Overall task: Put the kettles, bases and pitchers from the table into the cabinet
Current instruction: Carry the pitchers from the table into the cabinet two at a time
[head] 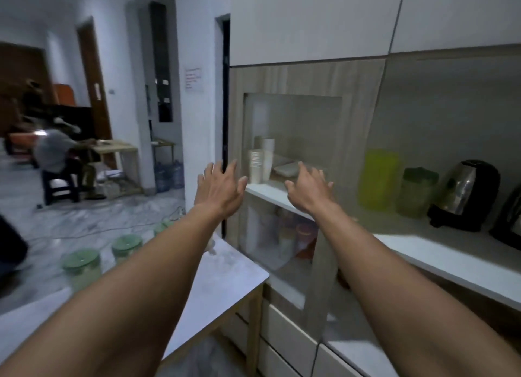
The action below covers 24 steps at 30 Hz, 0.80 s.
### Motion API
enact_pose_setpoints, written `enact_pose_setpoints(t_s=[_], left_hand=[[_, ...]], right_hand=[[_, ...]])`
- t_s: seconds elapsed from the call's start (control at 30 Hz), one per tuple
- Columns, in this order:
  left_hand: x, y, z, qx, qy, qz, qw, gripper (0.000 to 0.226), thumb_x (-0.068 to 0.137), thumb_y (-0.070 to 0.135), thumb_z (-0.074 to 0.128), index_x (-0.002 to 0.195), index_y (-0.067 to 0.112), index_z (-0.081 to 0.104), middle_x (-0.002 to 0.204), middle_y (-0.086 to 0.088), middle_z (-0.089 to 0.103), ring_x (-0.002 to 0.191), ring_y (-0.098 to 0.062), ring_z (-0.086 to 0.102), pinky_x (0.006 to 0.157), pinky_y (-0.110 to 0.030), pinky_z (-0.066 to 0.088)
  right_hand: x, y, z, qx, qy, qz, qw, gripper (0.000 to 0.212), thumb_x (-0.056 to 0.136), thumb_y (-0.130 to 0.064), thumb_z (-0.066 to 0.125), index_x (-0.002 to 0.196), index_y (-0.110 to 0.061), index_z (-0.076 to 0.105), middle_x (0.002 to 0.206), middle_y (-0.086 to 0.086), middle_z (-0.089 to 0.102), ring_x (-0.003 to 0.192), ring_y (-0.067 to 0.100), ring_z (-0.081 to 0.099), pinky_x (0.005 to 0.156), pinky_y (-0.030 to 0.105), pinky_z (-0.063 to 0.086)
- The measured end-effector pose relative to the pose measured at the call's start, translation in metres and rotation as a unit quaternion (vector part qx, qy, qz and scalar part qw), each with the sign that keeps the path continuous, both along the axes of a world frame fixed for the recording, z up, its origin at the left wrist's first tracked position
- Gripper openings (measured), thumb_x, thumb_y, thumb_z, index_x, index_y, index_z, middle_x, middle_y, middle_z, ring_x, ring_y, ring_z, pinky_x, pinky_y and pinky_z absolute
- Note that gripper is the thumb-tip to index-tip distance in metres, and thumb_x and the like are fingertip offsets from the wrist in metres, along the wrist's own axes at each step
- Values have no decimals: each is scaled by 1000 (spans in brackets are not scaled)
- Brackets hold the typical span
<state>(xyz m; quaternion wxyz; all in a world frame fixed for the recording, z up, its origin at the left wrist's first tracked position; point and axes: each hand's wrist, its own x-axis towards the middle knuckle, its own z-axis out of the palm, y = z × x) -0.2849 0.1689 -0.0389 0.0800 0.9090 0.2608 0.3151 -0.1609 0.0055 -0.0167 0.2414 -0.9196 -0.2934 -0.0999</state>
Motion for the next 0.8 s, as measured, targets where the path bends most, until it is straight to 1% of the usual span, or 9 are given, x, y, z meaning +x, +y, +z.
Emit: enact_pose_setpoints(t_s=[0.1,0.13,0.2,0.27,0.4,0.53,0.7,0.8], left_hand=[[-59,42,-9,-39,11,55,998,61,99,50,32,152,19,28,156,-15,31,145,-34,21,116,-53,22],[-76,53,-12,-46,16,71,996,61,99,50,32,152,20,27,156,-15,31,145,-34,21,116,-54,22],[-116,79,-20,-53,25,106,993,63,99,50,30,153,20,26,156,-15,30,145,-35,21,116,-55,22],[-146,100,-24,-58,30,132,989,63,99,51,31,153,19,26,156,-15,30,145,-34,22,116,-55,23],[-201,146,-33,-65,26,177,982,62,99,51,32,152,19,27,156,-15,29,146,-34,20,116,-54,23],[-240,192,-46,-68,31,198,977,63,98,52,31,152,20,27,156,-13,31,145,-34,22,114,-55,26],[-271,241,-65,-82,24,211,974,61,99,50,34,152,20,25,155,-15,31,144,-34,22,114,-55,25],[-279,260,-82,-101,26,211,972,64,99,51,33,153,19,23,156,-14,29,145,-33,22,114,-55,25]], right_hand=[[-43,51,-10,12,25,66,997,63,95,-40,50,150,-13,34,149,22,42,140,39,36,112,58,33],[-56,65,-13,9,29,82,996,65,95,-41,50,151,-13,32,149,22,41,140,40,36,111,57,34],[-86,99,-20,-1,34,118,992,69,97,-41,48,157,-15,23,154,20,35,143,39,31,114,58,30],[-110,126,-24,-4,34,146,989,69,99,-39,47,158,-16,19,156,19,33,145,37,29,115,58,28],[-154,189,-36,-6,39,197,980,67,100,-40,46,157,-15,20,155,19,32,144,36,29,114,58,28],[-188,245,-50,-20,39,222,974,69,101,-41,45,159,-15,16,158,17,30,145,36,27,113,58,25],[-214,302,-71,-24,47,239,969,71,100,-42,47,158,-15,17,159,18,28,145,37,28,113,58,31],[-220,326,-85,-27,52,243,968,68,99,-41,46,156,-14,21,155,19,33,142,38,31,112,57,33]])
